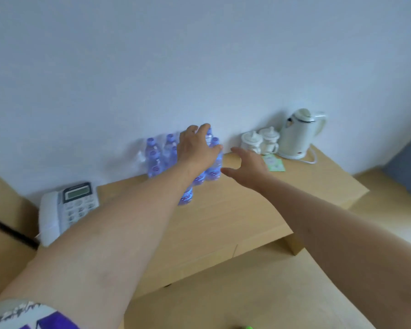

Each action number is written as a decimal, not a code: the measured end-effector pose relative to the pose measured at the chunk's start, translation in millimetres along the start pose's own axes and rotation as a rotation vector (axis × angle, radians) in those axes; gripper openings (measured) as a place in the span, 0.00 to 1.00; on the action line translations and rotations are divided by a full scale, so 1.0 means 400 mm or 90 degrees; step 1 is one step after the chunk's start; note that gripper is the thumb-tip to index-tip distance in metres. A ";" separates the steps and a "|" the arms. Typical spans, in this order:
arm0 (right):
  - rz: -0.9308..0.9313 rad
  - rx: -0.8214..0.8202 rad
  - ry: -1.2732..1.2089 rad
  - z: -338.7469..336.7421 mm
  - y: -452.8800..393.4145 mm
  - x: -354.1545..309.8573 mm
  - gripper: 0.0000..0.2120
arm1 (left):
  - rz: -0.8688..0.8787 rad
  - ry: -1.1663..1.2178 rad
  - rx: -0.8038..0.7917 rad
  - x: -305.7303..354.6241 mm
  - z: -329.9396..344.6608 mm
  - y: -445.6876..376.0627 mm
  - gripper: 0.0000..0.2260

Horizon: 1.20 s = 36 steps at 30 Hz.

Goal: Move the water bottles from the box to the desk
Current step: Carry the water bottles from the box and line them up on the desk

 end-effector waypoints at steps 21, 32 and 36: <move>0.434 0.284 0.044 -0.715 0.741 1.008 0.35 | 0.403 0.116 -0.286 1.234 0.708 0.427 0.33; 0.678 0.410 0.062 -0.963 1.345 1.431 0.32 | 0.614 0.199 -0.456 1.822 1.030 0.926 0.27; 0.793 0.437 0.069 -0.990 1.567 1.558 0.32 | 0.698 0.199 -0.523 1.997 1.142 1.150 0.30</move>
Point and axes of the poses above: each hand's wrist, its own y-axis away from the middle knuckle, its own z-axis out of the palm, x = y × z, the point moved 3 cm from there along -y, towards the middle knuckle, and after that the axes turned 8 degrees about y, right-handed, at the moved point
